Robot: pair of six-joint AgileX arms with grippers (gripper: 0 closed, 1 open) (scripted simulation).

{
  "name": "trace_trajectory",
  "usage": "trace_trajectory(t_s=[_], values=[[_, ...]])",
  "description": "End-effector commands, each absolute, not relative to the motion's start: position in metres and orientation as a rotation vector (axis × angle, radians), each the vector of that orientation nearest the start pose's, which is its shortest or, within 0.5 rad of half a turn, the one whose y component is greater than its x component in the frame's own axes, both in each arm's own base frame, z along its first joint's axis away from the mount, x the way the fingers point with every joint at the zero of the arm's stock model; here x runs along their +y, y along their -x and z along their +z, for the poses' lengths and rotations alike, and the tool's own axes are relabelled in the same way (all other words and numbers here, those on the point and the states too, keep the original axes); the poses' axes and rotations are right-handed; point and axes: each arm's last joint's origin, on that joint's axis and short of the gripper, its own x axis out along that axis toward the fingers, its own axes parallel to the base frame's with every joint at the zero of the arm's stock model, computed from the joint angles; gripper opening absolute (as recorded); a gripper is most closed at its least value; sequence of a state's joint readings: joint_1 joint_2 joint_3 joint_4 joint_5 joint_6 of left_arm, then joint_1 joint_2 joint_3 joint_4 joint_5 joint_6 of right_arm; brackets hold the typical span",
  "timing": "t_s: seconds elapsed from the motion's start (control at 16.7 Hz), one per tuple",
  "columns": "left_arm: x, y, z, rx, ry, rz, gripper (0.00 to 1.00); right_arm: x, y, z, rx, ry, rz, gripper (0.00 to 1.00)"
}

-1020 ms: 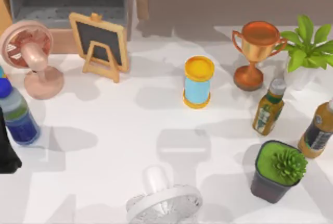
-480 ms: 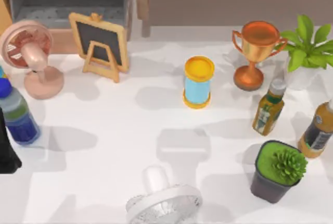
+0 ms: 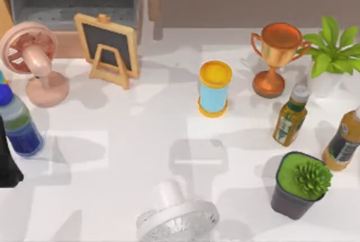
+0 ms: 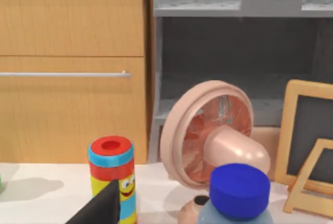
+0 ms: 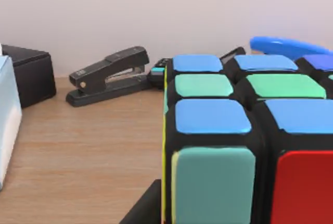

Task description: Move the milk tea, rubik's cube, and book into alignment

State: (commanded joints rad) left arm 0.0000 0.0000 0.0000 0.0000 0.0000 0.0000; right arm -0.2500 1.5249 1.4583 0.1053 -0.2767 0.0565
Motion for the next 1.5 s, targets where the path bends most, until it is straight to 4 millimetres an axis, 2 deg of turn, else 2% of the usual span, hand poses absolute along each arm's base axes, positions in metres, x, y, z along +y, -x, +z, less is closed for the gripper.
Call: trace_trajectory(t_s=[0.18,0.54,0.66,0.9,1.02,1.26,1.5], values=[[-0.001,-0.106,0.16,0.0,0.0,0.0,1.0,-0.091,-0.347,0.397,-0.036,-0.002,-0.002,0.0],[-0.001,-0.106,0.16,0.0,0.0,0.0,1.0,-0.091,-0.349,0.395,-0.029,-0.006,0.0,0.0],[-0.001,-0.106,0.16,0.0,0.0,0.0,1.0,-0.099,-0.346,0.406,-0.055,0.015,-0.025,0.0],[-0.001,-0.106,0.16,0.0,0.0,0.0,1.0,-0.115,-0.325,0.461,-0.209,0.092,-0.093,0.0],[-0.001,-0.106,0.16,0.0,0.0,0.0,1.0,-0.117,-0.321,0.474,-0.249,0.113,-0.1,0.0],[-0.001,-0.106,0.16,0.0,0.0,0.0,1.0,-0.127,-0.331,0.479,-0.266,0.118,-0.111,0.0],[-0.001,-0.106,0.16,0.0,0.0,0.0,1.0,-0.13,-0.358,0.468,-0.244,0.086,-0.087,0.0]])
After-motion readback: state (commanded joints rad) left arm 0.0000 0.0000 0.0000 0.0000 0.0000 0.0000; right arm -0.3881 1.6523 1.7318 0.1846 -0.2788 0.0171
